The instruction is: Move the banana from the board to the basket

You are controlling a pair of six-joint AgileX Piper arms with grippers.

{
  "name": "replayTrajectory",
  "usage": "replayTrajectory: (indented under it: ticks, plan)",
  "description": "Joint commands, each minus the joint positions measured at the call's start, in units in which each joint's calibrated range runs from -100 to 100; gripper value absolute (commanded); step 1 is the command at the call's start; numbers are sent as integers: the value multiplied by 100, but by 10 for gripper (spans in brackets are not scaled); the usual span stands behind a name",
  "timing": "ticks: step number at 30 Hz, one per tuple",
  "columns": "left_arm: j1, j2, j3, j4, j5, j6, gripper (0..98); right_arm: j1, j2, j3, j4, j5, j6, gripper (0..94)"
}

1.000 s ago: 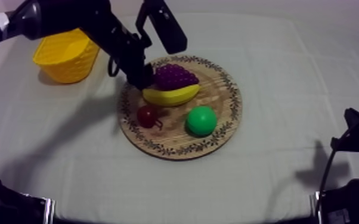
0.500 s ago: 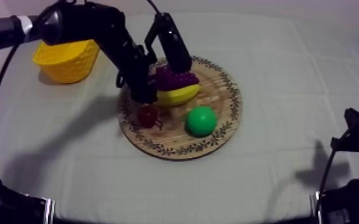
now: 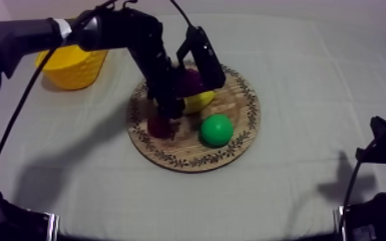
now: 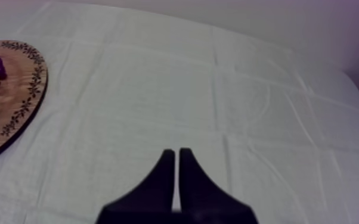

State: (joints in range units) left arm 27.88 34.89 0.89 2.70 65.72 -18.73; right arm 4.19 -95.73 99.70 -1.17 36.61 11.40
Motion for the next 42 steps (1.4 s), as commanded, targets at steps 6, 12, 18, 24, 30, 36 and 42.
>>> replayTrajectory:
  ticks: [6, 12, 18, 24, 30, 36, 42]
  plan:
    - [-4, 514, -646, 20, 536, 65, 879, 2, -2, -3, 2, 0, 1, 2]
    - [-20, 672, -820, 33, 679, 101, 863, 2, -2, -3, 2, 0, 1, 2]
    - [-79, 844, -1000, 86, 795, 95, 818, 2, -2, -3, 2, 0, 1, 2]
    - [-136, 1053, -1259, 141, 1006, 106, 785, 2, -2, -3, 2, 0, 1, 2]
    - [-196, 1187, -1426, 230, 1166, 29, 758, 2, -2, -3, 2, 0, 1, 2]
    - [-238, 1209, -1448, 280, 1186, -6, 685, 2, -2, -3, 2, 0, 1, 2]
    - [-220, 1200, -1436, 276, 1178, -35, 468, 2, -2, -3, 2, 0, 1, 2]
